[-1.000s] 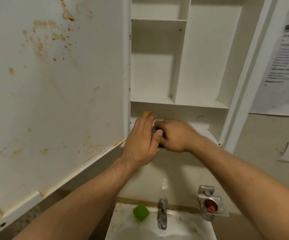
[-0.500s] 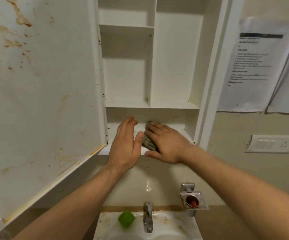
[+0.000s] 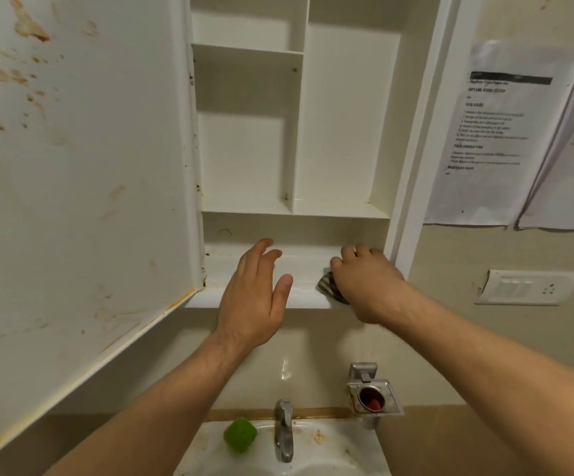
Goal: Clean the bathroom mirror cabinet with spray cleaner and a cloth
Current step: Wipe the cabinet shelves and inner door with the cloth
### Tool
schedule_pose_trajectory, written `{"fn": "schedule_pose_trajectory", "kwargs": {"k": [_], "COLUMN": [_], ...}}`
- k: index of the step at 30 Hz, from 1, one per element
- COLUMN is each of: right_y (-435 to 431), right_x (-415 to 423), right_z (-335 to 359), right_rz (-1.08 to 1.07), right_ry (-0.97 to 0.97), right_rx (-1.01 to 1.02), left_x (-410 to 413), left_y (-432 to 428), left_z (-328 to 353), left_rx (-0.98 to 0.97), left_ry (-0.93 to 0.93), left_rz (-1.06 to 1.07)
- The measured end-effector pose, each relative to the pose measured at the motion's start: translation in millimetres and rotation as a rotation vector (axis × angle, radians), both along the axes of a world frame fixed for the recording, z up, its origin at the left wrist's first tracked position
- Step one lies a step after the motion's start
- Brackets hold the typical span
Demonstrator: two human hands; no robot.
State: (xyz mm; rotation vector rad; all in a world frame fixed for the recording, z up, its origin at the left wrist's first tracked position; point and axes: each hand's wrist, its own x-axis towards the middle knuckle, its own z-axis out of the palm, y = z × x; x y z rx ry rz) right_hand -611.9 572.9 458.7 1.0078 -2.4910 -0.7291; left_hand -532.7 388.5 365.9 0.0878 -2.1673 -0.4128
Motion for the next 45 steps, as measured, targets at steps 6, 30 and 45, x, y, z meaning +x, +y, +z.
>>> {"fn": "schedule_pose_trajectory", "kwargs": {"k": [6,30,45], "right_y": [51.5,77.9,-18.3], "right_x": [14.4,20.1,48.5], "right_z": [-74.9,-89.7,-91.6], "right_rz": [0.166,0.097,0.143], "right_ry": [0.200,-0.063,-0.126], "right_rx": [-0.334,-0.719,-0.787], "left_x": [-8.8,10.4,32.3], "left_y": [7.3,-14.6,-30.6], "left_z": [-2.8,-9.4,0.0], "left_rx": [0.006,-0.169,0.203], "left_ry": [0.025,-0.013,0.072], "left_rz": [0.038,-0.023,-0.050]}}
